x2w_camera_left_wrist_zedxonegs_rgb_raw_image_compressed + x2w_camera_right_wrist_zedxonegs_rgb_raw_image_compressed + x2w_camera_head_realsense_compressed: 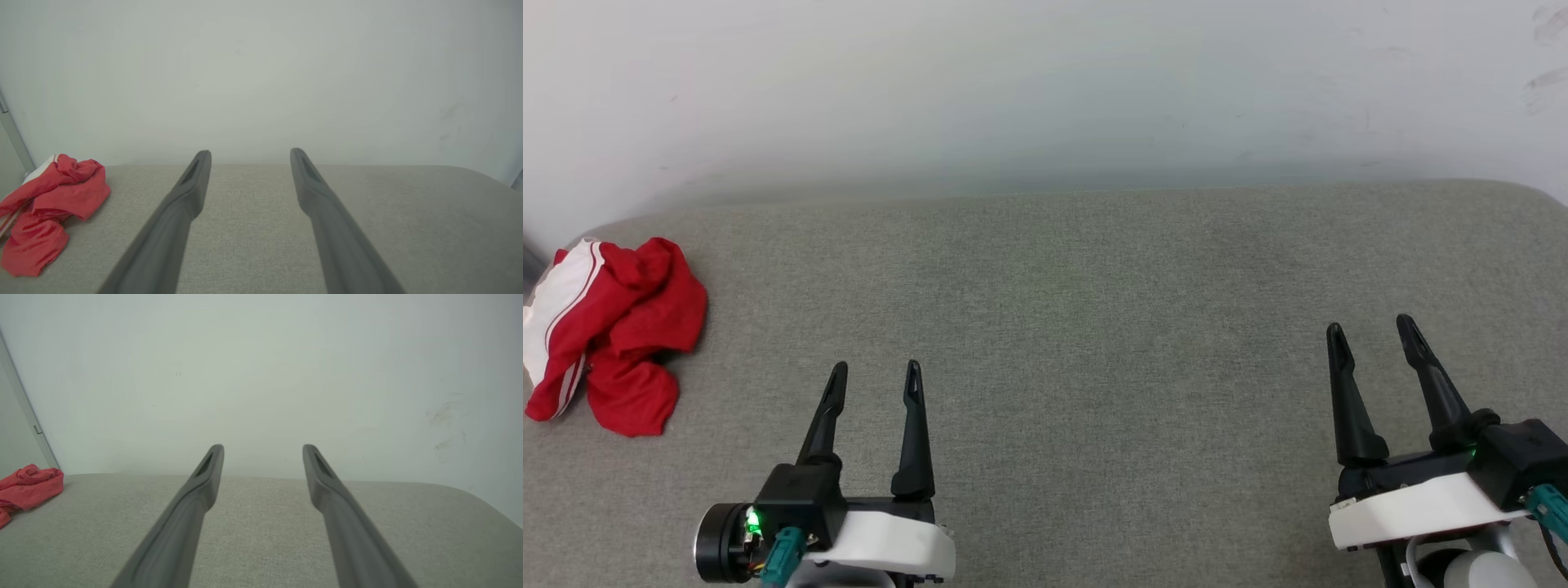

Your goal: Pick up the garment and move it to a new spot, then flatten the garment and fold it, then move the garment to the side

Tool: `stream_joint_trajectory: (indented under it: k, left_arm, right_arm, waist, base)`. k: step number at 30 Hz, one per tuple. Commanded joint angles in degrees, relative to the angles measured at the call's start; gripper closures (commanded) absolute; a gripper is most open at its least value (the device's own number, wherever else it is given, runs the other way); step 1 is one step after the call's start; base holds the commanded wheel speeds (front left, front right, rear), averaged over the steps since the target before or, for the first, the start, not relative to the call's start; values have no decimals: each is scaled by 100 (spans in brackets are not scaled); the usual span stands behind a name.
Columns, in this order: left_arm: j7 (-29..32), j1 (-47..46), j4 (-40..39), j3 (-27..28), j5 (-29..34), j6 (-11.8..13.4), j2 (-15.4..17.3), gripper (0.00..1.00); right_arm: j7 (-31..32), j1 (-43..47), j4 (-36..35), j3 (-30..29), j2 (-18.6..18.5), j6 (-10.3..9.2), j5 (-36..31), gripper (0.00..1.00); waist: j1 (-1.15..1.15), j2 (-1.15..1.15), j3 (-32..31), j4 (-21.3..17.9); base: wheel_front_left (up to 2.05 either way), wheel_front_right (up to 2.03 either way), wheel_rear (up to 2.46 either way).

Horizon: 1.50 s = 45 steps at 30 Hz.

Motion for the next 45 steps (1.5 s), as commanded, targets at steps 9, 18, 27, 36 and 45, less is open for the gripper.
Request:
stream_joint_trajectory:
  k: [9,18,27,36,45]
  left_arm:
    - [-149,398,25,940,95,-1165,-592,0]
    - [-251,593,324,1505,714,-2118,-1056,0]
    - [-328,646,386,1724,1149,-2452,-1204,0]
    - [-393,670,544,1797,1435,-2534,-1250,0]
    - [-393,645,546,1812,1305,-2478,-1256,0]
  right_arm:
    - [-148,81,38,-41,-1,12,82,0]
    - [-247,143,158,-55,-1,8,32,0]
    - [-332,115,193,-105,0,8,-217,0]
    - [-387,156,250,-99,1,7,-318,0]
    - [-386,222,270,-42,1,7,-298,0]
  waist:
    - [0,0,30,22]
    - [0,0,47,-22]
    - [0,0,74,-58]
    - [0,0,79,0]
    - [0,0,38,455]
  base:
    - [0,0,0]
    - [0,0,0]
    - [0,0,0]
    - [0,0,0]
    - [0,0,0]
